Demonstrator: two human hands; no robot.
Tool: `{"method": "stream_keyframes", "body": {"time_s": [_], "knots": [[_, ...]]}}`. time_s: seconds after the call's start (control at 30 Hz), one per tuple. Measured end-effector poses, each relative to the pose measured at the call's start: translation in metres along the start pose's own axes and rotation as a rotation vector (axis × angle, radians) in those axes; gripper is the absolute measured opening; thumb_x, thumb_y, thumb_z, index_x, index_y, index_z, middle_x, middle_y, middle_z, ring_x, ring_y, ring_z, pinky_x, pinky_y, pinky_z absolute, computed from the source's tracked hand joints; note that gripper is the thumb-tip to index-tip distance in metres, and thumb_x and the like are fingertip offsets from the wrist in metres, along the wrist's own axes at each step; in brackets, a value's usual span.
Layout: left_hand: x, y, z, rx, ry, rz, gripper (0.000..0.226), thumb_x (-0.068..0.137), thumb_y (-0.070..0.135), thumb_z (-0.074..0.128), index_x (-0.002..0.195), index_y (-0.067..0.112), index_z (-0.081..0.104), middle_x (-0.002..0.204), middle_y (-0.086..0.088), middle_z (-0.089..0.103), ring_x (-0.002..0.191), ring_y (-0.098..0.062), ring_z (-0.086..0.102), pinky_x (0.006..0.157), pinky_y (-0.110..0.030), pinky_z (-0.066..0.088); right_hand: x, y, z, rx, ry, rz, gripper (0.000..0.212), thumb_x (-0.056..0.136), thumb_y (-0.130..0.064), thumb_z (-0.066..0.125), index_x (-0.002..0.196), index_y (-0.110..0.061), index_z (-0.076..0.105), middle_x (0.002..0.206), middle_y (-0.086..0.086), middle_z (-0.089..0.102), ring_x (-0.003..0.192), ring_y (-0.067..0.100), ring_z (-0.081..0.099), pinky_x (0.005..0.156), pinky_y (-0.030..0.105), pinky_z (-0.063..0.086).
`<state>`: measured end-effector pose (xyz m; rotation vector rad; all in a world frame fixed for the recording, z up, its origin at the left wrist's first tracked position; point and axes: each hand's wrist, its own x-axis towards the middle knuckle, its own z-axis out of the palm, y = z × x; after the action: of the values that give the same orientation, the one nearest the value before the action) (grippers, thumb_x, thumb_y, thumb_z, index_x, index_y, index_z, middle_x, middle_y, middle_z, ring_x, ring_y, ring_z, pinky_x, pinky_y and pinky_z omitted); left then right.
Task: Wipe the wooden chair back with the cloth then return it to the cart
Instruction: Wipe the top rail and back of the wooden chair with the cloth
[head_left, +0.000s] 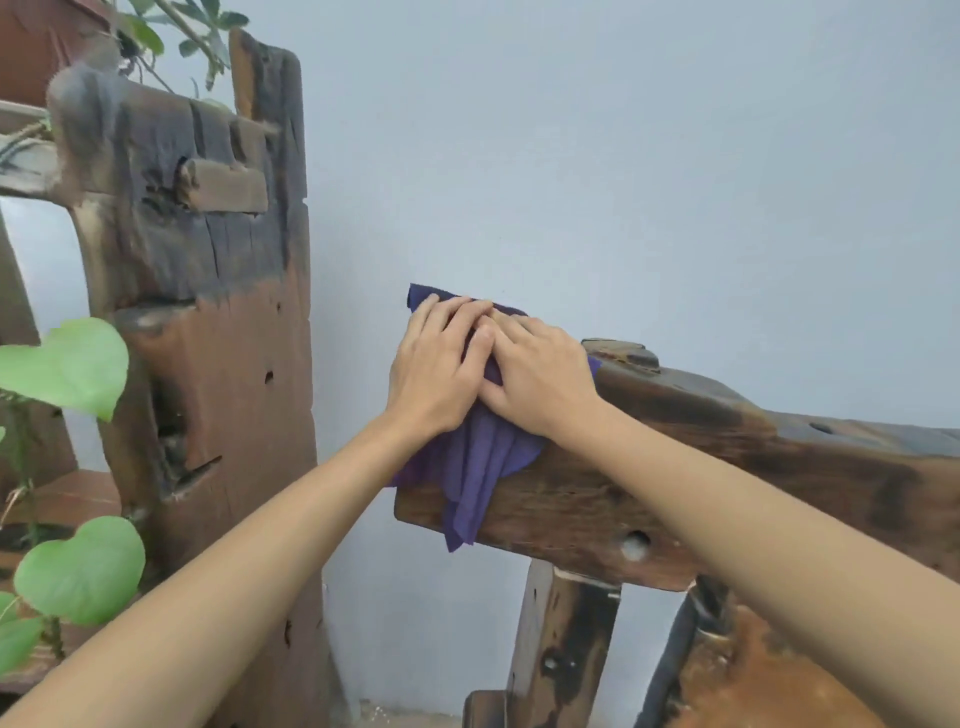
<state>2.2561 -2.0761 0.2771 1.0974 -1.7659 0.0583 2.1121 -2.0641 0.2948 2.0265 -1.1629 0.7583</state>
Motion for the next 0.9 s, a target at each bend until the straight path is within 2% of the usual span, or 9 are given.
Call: {"method": "stream_keyframes", "body": {"time_s": [0.1,0.2,0.3,0.43,0.6,0.67,0.8,0.87,0.9], "knots": [[-0.001,0.024,0.014,0.368,0.002,0.095,0.047,0.098,0.044,0.029,0.116,0.018,0.064,0.128,0.007,0.064,0.141,-0.019,0.039,0.118,-0.066,0.006,-0.03,0.035,-0.008,-0.077,-0.033,0.06,0.06,0.089,-0.056,0.044,0.126,-0.012,0.06,0.125,0.002,0.067,0.109,0.022,0.064,0.091,0.035,0.049],[-0.008,0.058,0.039,0.602,-0.149,0.237,0.053,0.093,0.047,0.034,0.121,0.015,0.065,0.132,0.004,0.064,0.137,-0.021,0.046,0.112,-0.073,0.0,-0.066,0.073,-0.013,-0.138,-0.075,0.09,0.064,0.087,-0.051,0.042,0.129,-0.006,0.059,0.126,0.008,0.066,0.118,0.026,0.061,0.1,0.038,0.046],[-0.006,0.095,0.073,0.555,-0.257,0.296,0.059,0.094,0.05,0.032,0.129,0.013,0.062,0.142,-0.001,0.059,0.135,-0.024,0.048,0.117,-0.064,0.008,-0.101,0.111,-0.02,-0.181,-0.148,0.159,0.067,0.088,-0.052,0.038,0.134,-0.007,0.056,0.135,0.007,0.061,0.126,0.026,0.056,0.104,0.039,0.044],[0.003,0.156,0.138,0.496,-0.41,0.429,0.059,0.1,0.051,0.031,0.142,0.015,0.053,0.156,0.0,0.045,0.146,-0.022,0.035,0.116,-0.046,0.028,-0.161,0.185,-0.036,-0.234,-0.248,0.318,0.071,0.088,-0.057,0.035,0.136,-0.009,0.054,0.138,0.007,0.059,0.124,0.025,0.057,0.104,0.045,0.042],[0.004,0.217,0.202,0.442,-0.482,0.589,0.05,0.1,0.048,0.033,0.137,0.022,0.057,0.147,0.001,0.054,0.142,-0.02,0.038,0.116,-0.042,0.025,-0.228,0.267,-0.053,-0.347,-0.305,0.404,0.071,0.094,-0.064,0.021,0.126,-0.012,0.058,0.123,0.007,0.068,0.106,0.027,0.065,0.105,0.05,0.037],[0.004,0.227,0.209,0.427,-0.45,0.562,0.049,0.099,0.049,0.033,0.131,0.024,0.06,0.139,0.002,0.059,0.139,-0.021,0.041,0.115,-0.045,0.026,-0.246,0.303,-0.063,-0.398,-0.298,0.482,0.067,0.093,-0.063,0.024,0.121,-0.015,0.062,0.116,0.008,0.071,0.104,0.028,0.066,0.109,0.054,0.032],[0.012,0.196,0.184,0.544,-0.378,0.385,0.051,0.095,0.052,0.028,0.121,0.022,0.06,0.125,-0.004,0.064,0.126,-0.024,0.052,0.106,-0.044,0.035,-0.253,0.348,-0.087,-0.44,-0.398,0.732,0.056,0.094,-0.056,0.03,0.105,-0.017,0.069,0.113,0.004,0.072,0.128,0.032,0.048,0.109,0.063,0.017],[0.017,0.18,0.171,0.598,-0.344,0.267,0.054,0.098,0.054,0.028,0.113,0.017,0.065,0.116,-0.007,0.068,0.117,-0.027,0.058,0.101,-0.041,0.039,-0.24,0.338,-0.081,-0.381,-0.376,0.749,0.045,0.095,-0.045,0.037,0.101,-0.012,0.067,0.114,0.006,0.069,0.131,0.035,0.041,0.107,0.061,0.02],[0.019,0.176,0.169,0.618,-0.333,0.23,0.057,0.099,0.055,0.028,0.108,0.015,0.067,0.114,-0.008,0.07,0.118,-0.027,0.058,0.101,-0.04,0.039,-0.231,0.326,-0.072,-0.322,-0.36,0.706,0.041,0.096,-0.039,0.035,0.101,-0.011,0.065,0.113,0.007,0.068,0.128,0.034,0.045,0.105,0.055,0.026]]}}
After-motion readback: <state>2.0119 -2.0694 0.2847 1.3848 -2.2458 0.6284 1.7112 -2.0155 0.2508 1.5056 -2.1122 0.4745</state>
